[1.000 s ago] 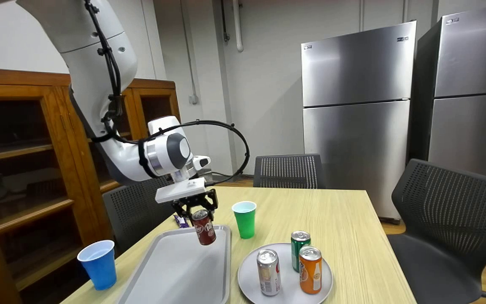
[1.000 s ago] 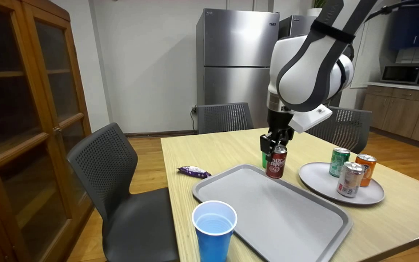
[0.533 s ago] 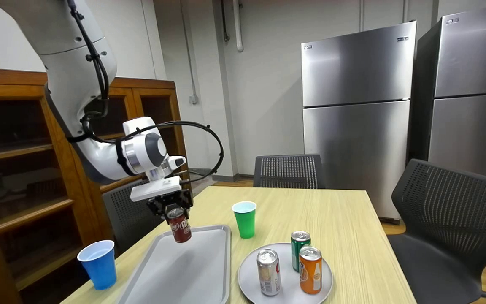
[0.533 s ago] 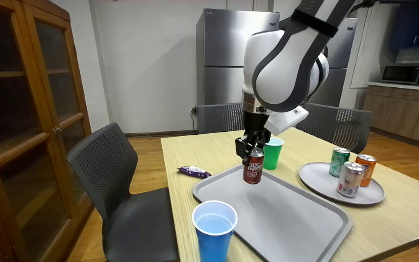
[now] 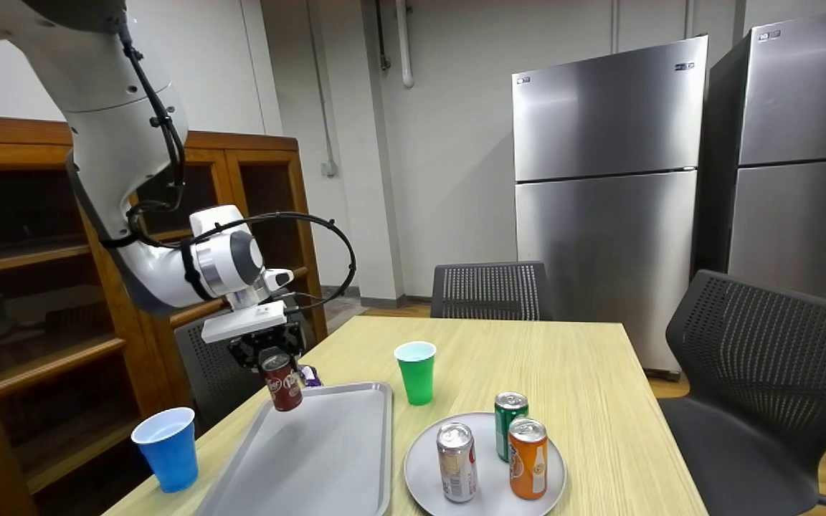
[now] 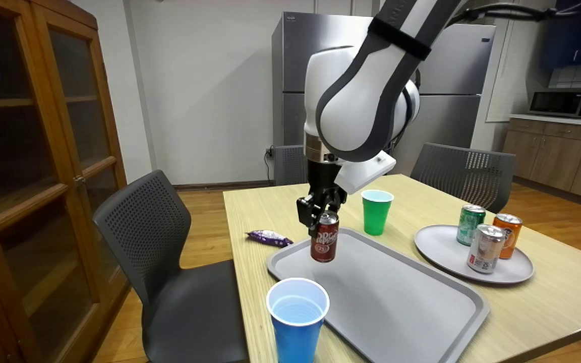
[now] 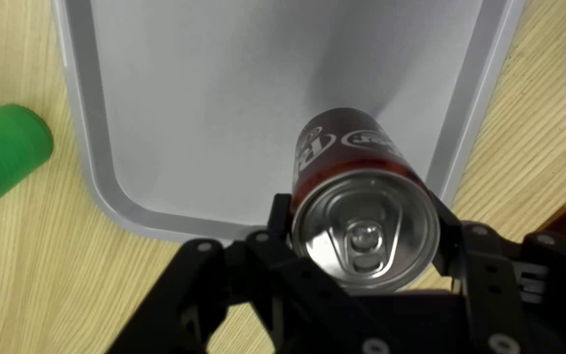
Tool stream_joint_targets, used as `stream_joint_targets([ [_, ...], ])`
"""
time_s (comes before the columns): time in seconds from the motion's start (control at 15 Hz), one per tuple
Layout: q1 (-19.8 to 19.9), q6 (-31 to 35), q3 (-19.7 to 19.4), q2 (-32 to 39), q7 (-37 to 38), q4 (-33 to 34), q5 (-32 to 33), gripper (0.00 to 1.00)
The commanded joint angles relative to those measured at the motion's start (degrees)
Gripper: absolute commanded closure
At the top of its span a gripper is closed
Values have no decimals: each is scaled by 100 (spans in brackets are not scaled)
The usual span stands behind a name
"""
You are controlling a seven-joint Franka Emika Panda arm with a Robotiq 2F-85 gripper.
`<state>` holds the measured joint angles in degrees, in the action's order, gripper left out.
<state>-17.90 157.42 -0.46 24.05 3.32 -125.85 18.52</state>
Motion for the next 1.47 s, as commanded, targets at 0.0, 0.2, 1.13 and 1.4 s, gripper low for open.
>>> stream_joint_targets([
  [0.0, -58, -312, 95, 293, 156, 470, -11, 61],
  [0.2, -90, -386, 139, 524, 151, 705, -46, 61],
  [1.13, -94, -477, 182, 654, 103, 1129, -94, 0],
  [1.4, 50, -367, 158, 340, 50, 916, -109, 0],
])
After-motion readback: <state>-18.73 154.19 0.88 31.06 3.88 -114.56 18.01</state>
